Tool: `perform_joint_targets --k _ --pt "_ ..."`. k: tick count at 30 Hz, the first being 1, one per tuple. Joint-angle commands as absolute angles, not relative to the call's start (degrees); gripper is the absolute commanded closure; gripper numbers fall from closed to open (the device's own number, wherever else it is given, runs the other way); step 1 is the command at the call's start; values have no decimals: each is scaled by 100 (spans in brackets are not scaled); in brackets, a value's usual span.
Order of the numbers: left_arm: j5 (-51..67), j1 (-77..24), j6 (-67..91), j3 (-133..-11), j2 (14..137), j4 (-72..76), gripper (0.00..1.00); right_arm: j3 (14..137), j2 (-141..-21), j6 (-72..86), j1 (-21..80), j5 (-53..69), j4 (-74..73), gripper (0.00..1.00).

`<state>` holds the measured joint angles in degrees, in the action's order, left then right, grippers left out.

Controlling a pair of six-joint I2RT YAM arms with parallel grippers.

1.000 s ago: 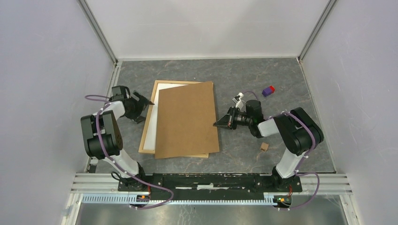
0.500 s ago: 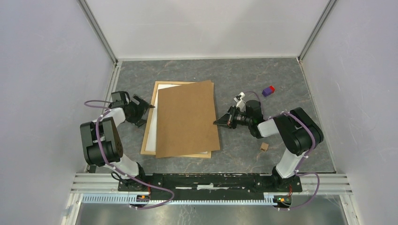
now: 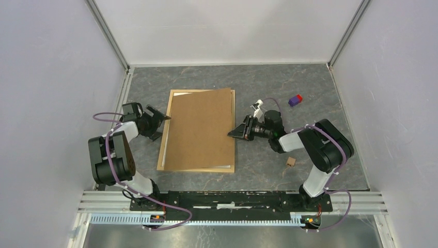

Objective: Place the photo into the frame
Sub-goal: Place the photo frame item in the photo frame.

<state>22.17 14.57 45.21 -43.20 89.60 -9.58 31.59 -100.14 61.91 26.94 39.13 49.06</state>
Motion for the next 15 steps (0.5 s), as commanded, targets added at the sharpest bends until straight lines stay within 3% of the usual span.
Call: perform_joint_targets --k 1,8,15 --pt "2393 1397 4710 -3963 9193 -1540 0 3718 -9950 5428 2934 4083 4535 62" --pt "2474 1397 4764 -3794 9012 -1395 0 4393 -10139 4957 3242 4063 3551 54" --pt "2530 1394 4803 -3777 8888 -1336 0 4248 -9999 5132 3243 3822 3522 69"
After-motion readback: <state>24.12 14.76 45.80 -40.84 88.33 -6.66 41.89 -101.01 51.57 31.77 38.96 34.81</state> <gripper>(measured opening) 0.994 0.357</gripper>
